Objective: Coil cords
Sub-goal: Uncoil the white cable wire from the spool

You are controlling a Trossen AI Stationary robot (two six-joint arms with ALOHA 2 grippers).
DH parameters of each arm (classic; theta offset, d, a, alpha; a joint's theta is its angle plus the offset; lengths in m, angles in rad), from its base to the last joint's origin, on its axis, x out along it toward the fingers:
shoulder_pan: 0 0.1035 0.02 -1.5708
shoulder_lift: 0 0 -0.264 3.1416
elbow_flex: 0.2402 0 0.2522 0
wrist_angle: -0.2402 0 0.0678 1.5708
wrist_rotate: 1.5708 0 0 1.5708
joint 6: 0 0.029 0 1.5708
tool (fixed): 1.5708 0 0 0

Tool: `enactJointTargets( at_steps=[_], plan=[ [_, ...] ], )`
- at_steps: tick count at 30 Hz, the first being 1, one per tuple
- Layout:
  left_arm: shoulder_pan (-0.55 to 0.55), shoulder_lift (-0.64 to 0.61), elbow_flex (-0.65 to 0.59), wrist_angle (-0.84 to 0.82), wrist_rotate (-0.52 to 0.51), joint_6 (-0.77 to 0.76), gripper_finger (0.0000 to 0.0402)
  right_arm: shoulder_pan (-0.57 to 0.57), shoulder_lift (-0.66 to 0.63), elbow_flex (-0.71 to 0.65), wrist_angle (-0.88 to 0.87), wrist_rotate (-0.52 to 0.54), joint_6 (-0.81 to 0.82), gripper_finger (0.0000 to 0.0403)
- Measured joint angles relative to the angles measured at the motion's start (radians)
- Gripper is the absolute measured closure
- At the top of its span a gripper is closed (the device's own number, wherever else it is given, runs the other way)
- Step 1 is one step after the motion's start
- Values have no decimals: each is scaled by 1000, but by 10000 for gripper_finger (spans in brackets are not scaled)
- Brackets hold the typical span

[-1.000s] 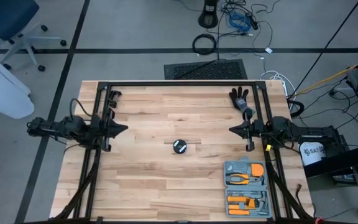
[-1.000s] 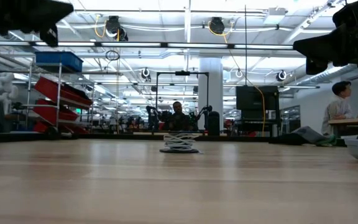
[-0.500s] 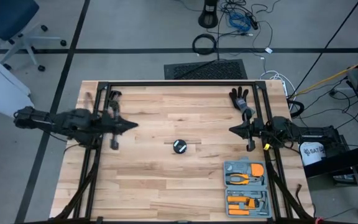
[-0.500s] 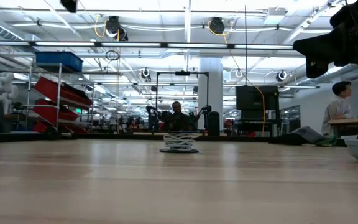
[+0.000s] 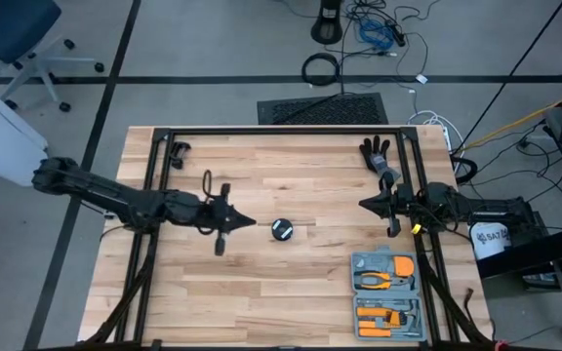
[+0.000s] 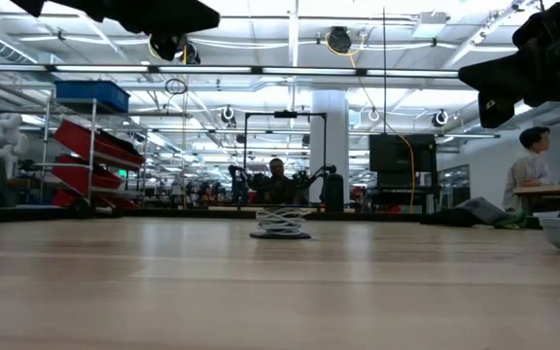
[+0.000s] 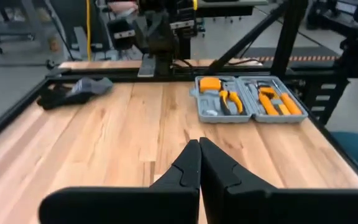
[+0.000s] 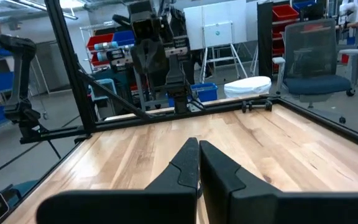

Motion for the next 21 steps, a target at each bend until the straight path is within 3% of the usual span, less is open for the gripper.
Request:
enactJointTargets(
  at_steps=[9, 13, 18, 21],
  plan=[
    [-14, 126, 0, 33, -33, -95, 400, 0, 8, 0, -1, 2, 54, 403],
    [-42, 180, 0, 114, -77, -114, 374, 0, 18, 0, 2, 23, 96, 403],
    [-105, 255, 0, 169, -131, -283, 333, 0, 37, 0, 18, 32, 158, 403],
    [-151, 297, 0, 198, -198, -255, 326, 0, 50, 0, 18, 28, 181, 403]
  ],
)
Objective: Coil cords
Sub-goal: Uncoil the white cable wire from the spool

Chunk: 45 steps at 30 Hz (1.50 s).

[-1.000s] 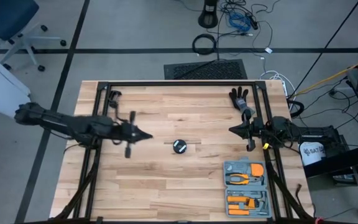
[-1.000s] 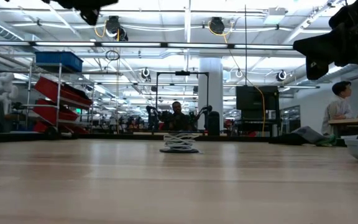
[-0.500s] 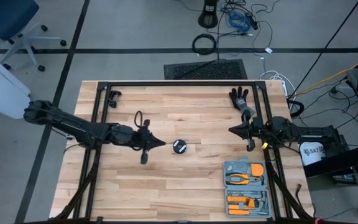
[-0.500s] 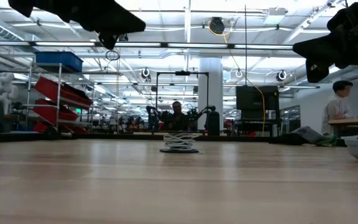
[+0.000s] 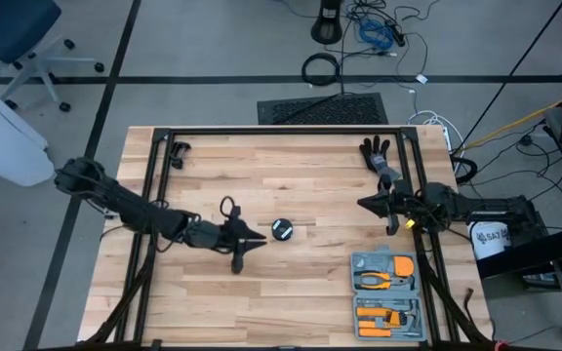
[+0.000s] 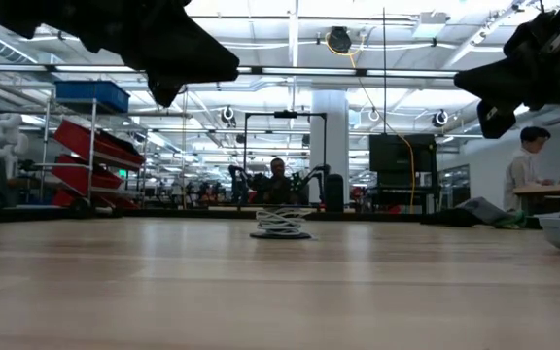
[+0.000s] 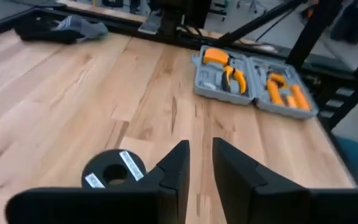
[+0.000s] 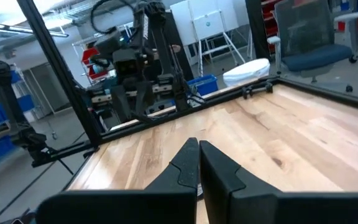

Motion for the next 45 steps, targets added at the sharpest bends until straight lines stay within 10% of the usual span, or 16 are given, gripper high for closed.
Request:
enactJointTargets(
  at_steps=[8, 17, 45],
  plan=[
    [-9, 16, 5, 5, -44, 109, 325, 13, 43, 31, 11, -8, 36, 403],
    [69, 30, 274, -569, 80, 202, 324, 36, 138, 147, 6, -3, -24, 403],
    [26, 385, 278, -384, -166, 569, 246, 35, 410, 166, 125, -3, 1, 294]
  ],
)
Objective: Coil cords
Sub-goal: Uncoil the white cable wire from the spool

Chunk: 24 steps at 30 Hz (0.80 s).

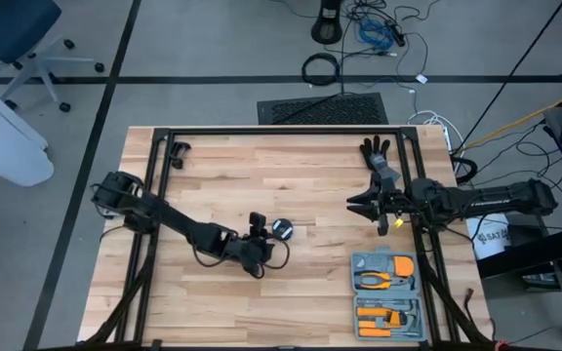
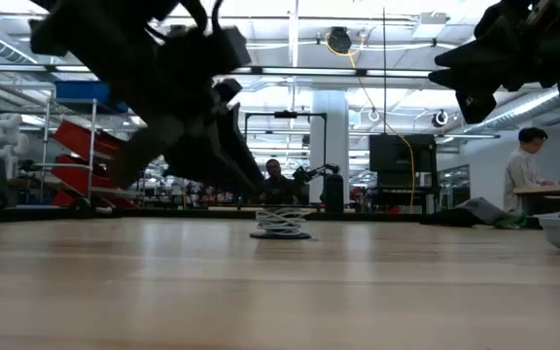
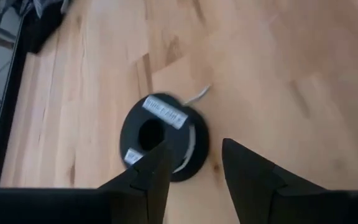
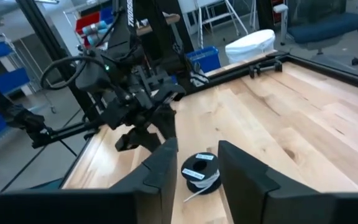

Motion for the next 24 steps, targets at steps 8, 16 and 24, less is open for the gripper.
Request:
enactJointTargets(
  at_steps=[8, 16, 24],
  plan=[
    [5, 16, 0, 6, -92, 169, 219, 0, 14, 0, -2, 0, -9, 291],
    [22, 30, 0, 7, -110, 372, 219, 0, 14, 0, -2, 0, -26, 291],
    [45, 35, 0, 24, -75, 503, 219, 0, 15, 0, -2, 0, -26, 291]
  ],
)
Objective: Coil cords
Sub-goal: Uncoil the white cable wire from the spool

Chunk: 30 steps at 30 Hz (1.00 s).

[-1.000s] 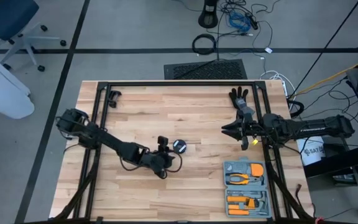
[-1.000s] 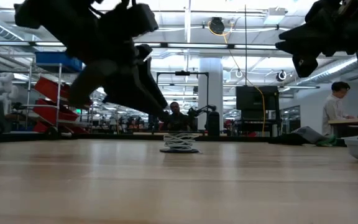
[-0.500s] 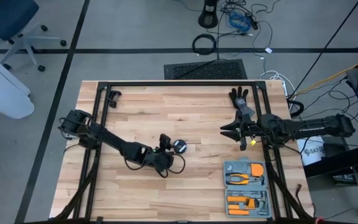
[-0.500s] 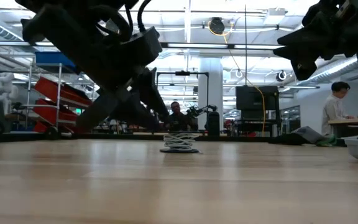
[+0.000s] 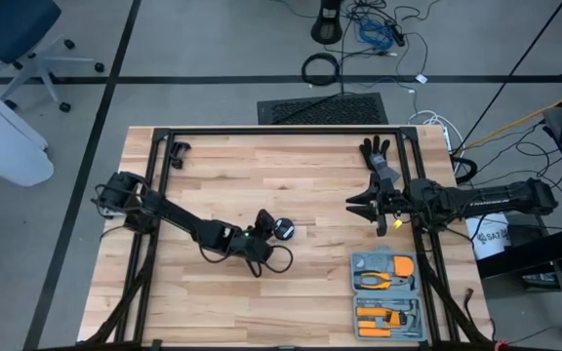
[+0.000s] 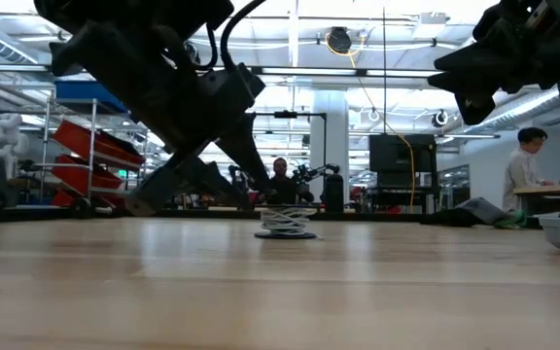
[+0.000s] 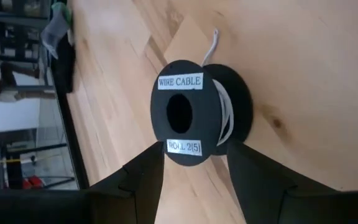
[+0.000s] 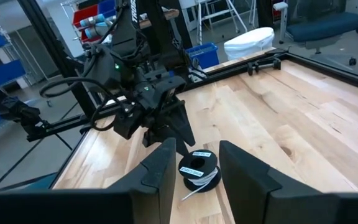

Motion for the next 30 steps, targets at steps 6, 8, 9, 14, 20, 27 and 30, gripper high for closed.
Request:
enactJointTargets(
  at_steps=[6, 8, 9, 14, 20, 27, 30],
  plan=[
    [15, 3, 0, 2, 40, 16, 219, 0, 0, 0, -5, 0, 2, 291],
    [19, 12, 0, 11, 40, 58, 219, 0, 0, 0, -5, 0, 1, 291],
    [21, 19, 0, 13, 40, 80, 219, 0, 0, 0, -5, 0, 1, 291],
    [29, 45, 0, 27, 22, 114, 219, 0, 0, 0, -6, 0, 1, 291],
    [25, 45, 0, 51, -4, 145, 219, 0, 0, 0, -15, 0, 1, 291],
    [25, 45, 0, 56, -4, 163, 219, 0, 0, 0, -14, 0, 12, 291],
    [26, 45, 0, 72, -4, 166, 219, 0, 0, 0, -14, 0, 16, 291]
  ],
)
